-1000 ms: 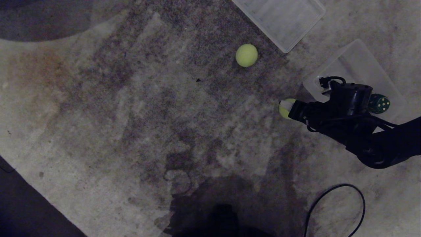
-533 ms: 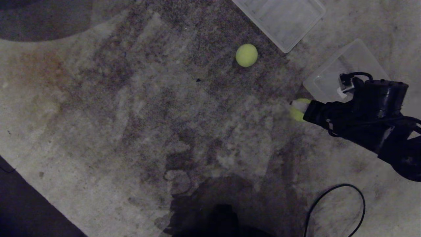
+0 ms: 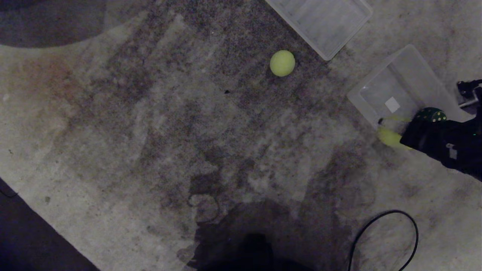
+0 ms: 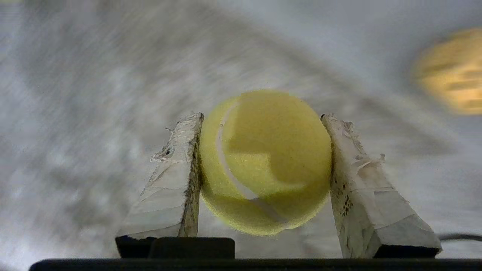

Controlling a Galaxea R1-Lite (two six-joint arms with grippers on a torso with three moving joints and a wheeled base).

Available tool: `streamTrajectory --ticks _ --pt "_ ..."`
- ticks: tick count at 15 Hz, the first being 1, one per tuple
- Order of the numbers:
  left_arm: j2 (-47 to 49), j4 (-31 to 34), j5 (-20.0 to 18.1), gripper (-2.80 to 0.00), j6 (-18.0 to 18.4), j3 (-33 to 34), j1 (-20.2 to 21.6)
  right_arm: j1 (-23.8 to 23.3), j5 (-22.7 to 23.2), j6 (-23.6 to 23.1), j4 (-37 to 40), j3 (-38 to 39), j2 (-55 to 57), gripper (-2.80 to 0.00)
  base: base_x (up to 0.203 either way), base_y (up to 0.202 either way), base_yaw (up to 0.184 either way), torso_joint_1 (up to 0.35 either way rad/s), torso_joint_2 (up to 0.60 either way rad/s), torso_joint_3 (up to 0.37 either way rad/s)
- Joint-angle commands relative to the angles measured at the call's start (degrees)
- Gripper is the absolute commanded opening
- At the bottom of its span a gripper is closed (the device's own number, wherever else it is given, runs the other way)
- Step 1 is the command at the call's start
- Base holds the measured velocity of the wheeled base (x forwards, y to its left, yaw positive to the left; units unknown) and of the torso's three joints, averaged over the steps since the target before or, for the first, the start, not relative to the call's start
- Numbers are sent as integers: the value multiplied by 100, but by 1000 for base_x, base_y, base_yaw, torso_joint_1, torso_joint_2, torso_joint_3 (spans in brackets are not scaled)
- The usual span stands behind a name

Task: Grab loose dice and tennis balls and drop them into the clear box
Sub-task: Put the ball in the box

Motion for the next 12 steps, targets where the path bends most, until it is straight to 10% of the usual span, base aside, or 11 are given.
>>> streamTrajectory --ticks 1,7,8,12 --pt "6 -1 3 -280 -2 9 -6 -562 -11 10 -24 97 -152 -280 0 0 0 0 0 0" --pt "6 -1 3 -280 -2 9 -4 -1202 -222 19 -593 -220 607 -280 0 0 0 0 0 0" --pt "6 -1 3 -280 -2 9 -1 -1211 -368 26 -697 -286 727 0 0 0 0 0 0 0" --pt "6 -1 3 -280 -2 9 -6 -1160 -479 31 -1117 -276 799 0 0 0 0 0 0 0"
